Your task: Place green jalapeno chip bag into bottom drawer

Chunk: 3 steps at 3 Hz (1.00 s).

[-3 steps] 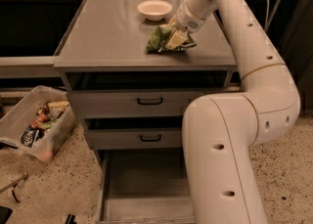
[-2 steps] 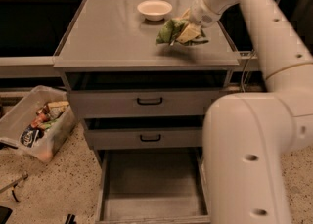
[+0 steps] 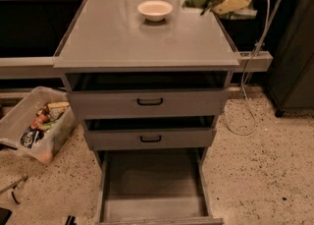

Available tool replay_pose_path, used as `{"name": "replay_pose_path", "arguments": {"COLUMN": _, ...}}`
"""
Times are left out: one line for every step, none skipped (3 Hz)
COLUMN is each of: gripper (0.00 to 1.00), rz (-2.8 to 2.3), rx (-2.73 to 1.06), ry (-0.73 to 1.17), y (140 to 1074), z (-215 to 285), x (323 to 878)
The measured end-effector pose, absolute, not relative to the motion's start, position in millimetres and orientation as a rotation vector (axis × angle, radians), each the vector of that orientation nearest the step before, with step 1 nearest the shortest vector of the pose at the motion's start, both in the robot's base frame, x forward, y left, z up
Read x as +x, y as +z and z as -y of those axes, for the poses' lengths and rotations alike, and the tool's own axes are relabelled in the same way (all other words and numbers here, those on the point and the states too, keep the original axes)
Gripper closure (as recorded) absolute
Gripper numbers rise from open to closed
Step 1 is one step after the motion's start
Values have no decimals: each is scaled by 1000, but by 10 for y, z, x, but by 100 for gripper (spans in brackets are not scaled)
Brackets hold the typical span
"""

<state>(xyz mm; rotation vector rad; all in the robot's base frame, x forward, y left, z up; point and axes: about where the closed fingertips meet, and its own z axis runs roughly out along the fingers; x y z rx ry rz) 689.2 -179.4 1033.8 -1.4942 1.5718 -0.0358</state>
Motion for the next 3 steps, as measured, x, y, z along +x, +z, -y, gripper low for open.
{"name": "replay_pose_path", "arguments": {"gripper": 100, "rz": -1364, "rx": -1433, "ry": -68, "y": 10966, "z": 1540, "x": 6267}}
{"name": "replay_pose_path", "arguments": {"gripper": 100, "rz": -1245, "rx": -1427, "ry": 8, "y": 10902, "z": 1192, "x": 5757}}
{"name": "replay_pose_path", "arguments": {"gripper": 100, "rz": -1252, "rx": -1451, "ry": 65, "y": 10636, "z": 1076, "x": 5535}}
